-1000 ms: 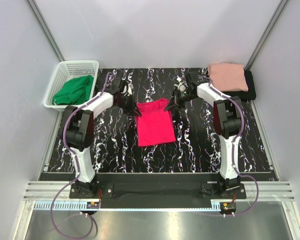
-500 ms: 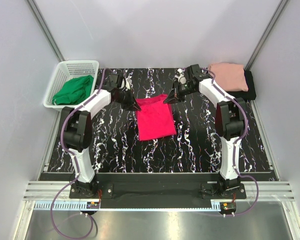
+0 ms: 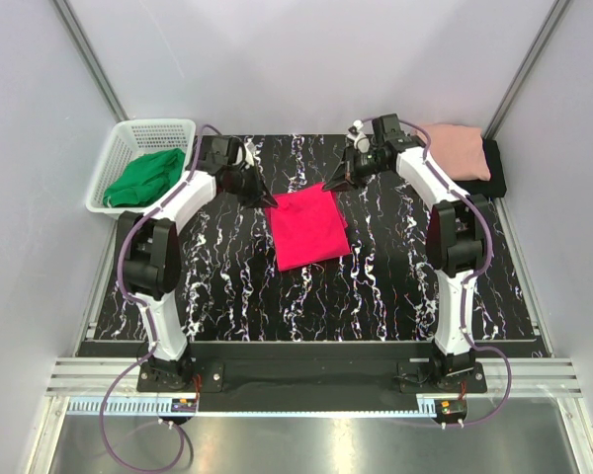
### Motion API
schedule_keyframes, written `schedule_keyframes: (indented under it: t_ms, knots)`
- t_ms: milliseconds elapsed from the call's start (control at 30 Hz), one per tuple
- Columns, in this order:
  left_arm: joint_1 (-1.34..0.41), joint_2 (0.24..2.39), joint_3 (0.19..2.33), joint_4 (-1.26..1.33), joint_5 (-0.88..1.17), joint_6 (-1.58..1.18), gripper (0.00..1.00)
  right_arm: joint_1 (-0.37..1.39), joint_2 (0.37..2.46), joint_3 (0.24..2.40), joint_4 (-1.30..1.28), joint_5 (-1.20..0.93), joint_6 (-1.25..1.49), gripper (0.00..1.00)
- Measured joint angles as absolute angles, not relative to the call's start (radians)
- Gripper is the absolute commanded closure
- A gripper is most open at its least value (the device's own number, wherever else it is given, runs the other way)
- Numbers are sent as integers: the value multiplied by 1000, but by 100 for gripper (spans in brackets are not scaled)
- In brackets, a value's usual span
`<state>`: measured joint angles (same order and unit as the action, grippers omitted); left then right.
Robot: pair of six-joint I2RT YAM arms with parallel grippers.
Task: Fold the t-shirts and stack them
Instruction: Fold the tshirt
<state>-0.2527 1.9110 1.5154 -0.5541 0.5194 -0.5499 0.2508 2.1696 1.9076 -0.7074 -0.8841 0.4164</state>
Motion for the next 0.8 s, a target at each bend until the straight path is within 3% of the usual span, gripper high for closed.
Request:
schedule_keyframes:
  t_ms: [800]
  knots:
    - [-239, 2003, 1628, -562, 516, -566, 100, 232, 2426, 2170, -716, -936, 466, 100]
